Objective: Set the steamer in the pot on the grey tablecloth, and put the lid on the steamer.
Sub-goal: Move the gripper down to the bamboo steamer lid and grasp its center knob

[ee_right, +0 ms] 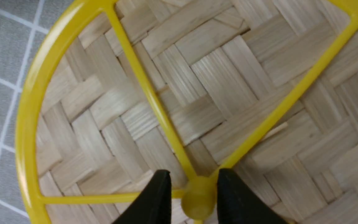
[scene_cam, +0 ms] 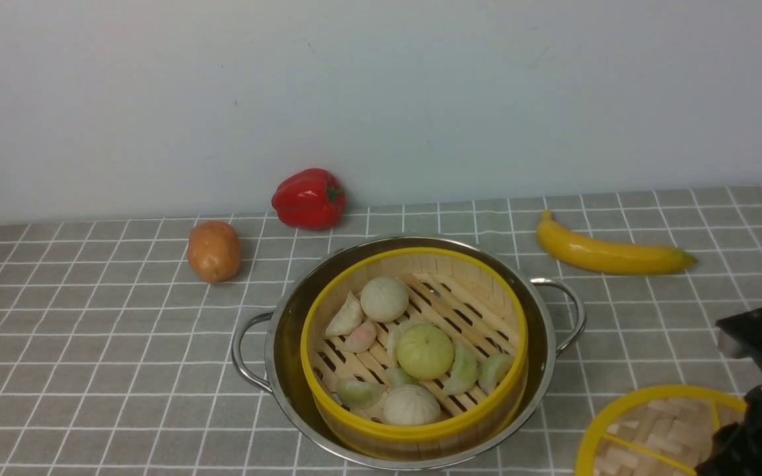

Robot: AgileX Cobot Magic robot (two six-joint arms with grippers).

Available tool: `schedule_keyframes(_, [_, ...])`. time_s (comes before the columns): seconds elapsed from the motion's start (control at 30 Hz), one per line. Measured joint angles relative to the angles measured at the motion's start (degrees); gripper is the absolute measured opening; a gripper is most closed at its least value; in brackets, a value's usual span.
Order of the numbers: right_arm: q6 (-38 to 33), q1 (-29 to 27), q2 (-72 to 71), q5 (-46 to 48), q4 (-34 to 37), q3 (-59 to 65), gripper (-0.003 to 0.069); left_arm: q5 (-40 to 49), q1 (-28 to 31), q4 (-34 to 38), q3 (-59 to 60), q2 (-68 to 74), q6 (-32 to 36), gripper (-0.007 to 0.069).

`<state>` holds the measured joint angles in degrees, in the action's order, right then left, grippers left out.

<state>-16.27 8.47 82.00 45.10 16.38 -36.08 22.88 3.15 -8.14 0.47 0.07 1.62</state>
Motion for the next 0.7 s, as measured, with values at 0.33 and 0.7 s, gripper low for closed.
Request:
schedule_keyframes(0.33, [4.23,0.11,0.0,-0.11,-3.03,0.0,0.0187,0.0,0.0,0.0,0.0,-0.06,0.05,0.0242])
schedule_keyframes(0.7, [4.5,0.11,-0.95,6.62,-6.92,-4.45,0.0146,0.0,0.0,0.0,0.0,-0.06,0.05,0.0242])
